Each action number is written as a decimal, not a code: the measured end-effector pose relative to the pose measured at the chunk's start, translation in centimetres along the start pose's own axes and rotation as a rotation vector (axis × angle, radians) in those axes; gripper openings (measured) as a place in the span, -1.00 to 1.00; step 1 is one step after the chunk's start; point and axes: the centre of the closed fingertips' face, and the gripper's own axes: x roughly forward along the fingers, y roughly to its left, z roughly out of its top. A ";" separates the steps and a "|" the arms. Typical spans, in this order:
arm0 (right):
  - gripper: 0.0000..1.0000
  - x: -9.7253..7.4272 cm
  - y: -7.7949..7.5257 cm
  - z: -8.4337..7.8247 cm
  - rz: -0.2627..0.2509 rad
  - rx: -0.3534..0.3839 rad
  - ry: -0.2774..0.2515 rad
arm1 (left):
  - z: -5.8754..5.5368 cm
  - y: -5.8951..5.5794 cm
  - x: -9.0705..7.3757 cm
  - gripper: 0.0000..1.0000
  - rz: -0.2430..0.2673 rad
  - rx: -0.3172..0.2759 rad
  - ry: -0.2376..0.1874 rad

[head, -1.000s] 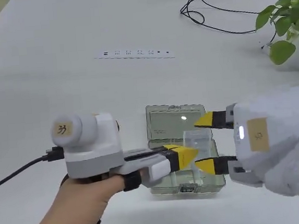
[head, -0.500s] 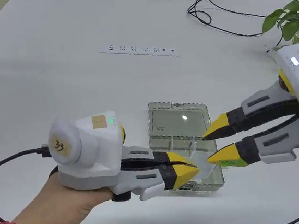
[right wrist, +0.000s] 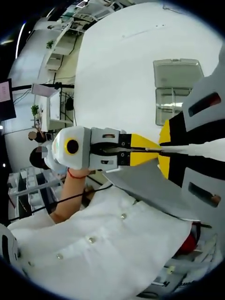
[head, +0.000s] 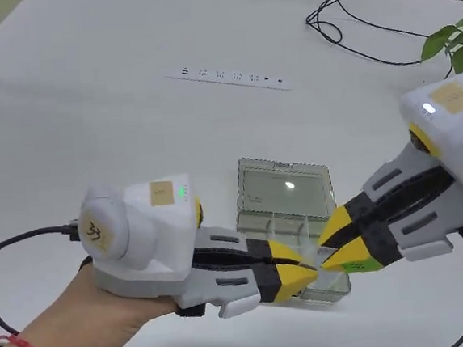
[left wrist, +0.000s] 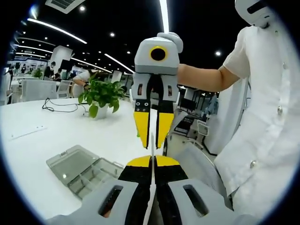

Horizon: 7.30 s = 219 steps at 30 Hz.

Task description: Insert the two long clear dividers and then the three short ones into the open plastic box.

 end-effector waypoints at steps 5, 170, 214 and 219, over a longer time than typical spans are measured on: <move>-0.94 0.1 0.1 0.1 0.020 0.001 -0.002 | 0.0 0.1 -0.2 -1.00 0.004 0.006 -0.005; -0.01 -2.8 -7.8 -13.7 -0.599 0.290 -0.054 | -5.9 7.1 -7.7 0.89 0.357 -0.090 0.081; 0.38 -3.6 -4.1 -16.7 -0.745 0.472 -0.207 | -7.4 6.7 -7.2 1.00 0.332 -0.068 0.130; 0.38 -3.4 -4.0 -16.7 -0.740 0.470 -0.199 | -7.5 6.7 -7.1 1.00 0.331 -0.071 0.128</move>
